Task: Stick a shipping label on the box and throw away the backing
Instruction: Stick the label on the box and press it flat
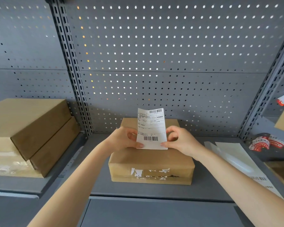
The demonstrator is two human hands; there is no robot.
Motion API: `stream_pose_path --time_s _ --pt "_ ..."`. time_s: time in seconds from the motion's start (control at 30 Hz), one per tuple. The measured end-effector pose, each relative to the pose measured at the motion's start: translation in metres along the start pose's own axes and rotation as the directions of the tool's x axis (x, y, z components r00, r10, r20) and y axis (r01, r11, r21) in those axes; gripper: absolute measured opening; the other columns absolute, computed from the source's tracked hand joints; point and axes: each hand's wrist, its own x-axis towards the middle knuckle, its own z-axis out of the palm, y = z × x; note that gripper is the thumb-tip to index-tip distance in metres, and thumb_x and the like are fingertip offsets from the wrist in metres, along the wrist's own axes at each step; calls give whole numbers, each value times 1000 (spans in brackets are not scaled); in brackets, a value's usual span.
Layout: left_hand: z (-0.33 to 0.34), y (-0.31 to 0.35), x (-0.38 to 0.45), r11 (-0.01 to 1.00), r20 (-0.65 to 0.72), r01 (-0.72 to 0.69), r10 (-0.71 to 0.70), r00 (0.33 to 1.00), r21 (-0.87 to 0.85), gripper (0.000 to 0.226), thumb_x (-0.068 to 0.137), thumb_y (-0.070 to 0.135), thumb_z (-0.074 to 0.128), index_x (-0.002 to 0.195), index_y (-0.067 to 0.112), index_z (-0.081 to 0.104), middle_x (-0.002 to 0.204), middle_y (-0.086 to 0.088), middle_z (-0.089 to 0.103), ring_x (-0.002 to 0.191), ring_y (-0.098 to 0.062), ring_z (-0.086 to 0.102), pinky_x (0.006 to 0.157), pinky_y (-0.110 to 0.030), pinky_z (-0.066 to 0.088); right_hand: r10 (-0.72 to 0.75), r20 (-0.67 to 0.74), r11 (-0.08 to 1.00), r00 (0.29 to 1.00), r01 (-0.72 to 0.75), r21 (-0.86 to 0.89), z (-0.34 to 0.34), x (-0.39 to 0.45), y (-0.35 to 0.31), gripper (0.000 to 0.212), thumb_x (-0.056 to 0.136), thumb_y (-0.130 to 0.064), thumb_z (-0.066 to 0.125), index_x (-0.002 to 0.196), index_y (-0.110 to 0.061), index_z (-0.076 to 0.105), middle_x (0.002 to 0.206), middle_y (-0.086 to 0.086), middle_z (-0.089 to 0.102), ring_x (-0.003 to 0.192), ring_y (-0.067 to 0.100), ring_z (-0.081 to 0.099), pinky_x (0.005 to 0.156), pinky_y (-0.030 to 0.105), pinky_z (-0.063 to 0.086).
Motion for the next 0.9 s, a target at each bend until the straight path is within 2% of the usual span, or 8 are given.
stream_pose_path --time_s 0.13,0.27,0.4,0.53,0.6,0.73,0.8,0.9 --pt "3 1 1 998 -19 4 -3 1000 57 38 67 28 83 103 26 71 82 11 74 79 -8 65 78 -22 47 -23 -18 999 1000 22 -37 3 -1 1 38 76 -26 77 105 -19 56 75 -8 67 85 16 64 82 33 44" --pt "6 -1 3 995 -46 -2 7 999 103 38 65 31 84 101 28 71 88 4 76 87 -19 69 86 -32 51 -42 -29 998 999 41 -45 5 -2 2 37 76 -26 77 105 -19 55 75 -10 66 84 15 64 77 27 44" --pt "8 0 1 992 -82 -14 25 996 123 39 65 30 84 103 31 71 87 3 76 79 -14 65 76 -25 49 -58 -41 997 997 56 -48 7 -2 3 36 77 -24 76 105 -20 54 78 -9 68 86 15 65 72 14 38" --pt "9 2 -2 991 -95 -44 56 994 130 39 67 29 83 102 35 69 79 8 72 66 -5 57 61 -16 41 -69 -50 996 996 67 -51 8 -3 4 35 77 -24 77 101 -21 52 79 -9 67 87 14 64 72 19 37" --pt "10 1 -3 989 -105 -59 74 992 136 40 67 30 83 103 35 68 75 12 66 65 -4 54 57 -12 37 -72 -47 997 996 70 -46 8 -4 4 34 77 -24 76 100 -21 52 80 -10 67 87 11 62 72 16 35" --pt "11 0 -3 964 -152 -89 130 980 250 47 66 34 83 110 27 67 90 3 52 78 -12 46 62 -11 34 -87 -67 995 994 84 -47 7 -5 4 32 76 -23 77 97 -18 53 88 -3 66 84 -1 50 68 14 31" --pt "11 -1 -2 954 -146 -107 152 977 279 50 67 34 82 113 24 66 97 1 50 84 -13 44 64 -8 32 -86 -83 995 993 82 -49 8 -4 6 33 74 -24 78 97 -17 55 93 0 64 87 5 50 69 19 34" --pt "12 -4 -1 956 -139 -108 150 979 271 54 68 36 81 117 25 63 103 3 49 88 -11 44 71 -17 35 -66 -101 997 993 61 -48 10 -1 10 36 72 -28 79 97 -22 55 99 -2 59 99 13 48 80 29 38"
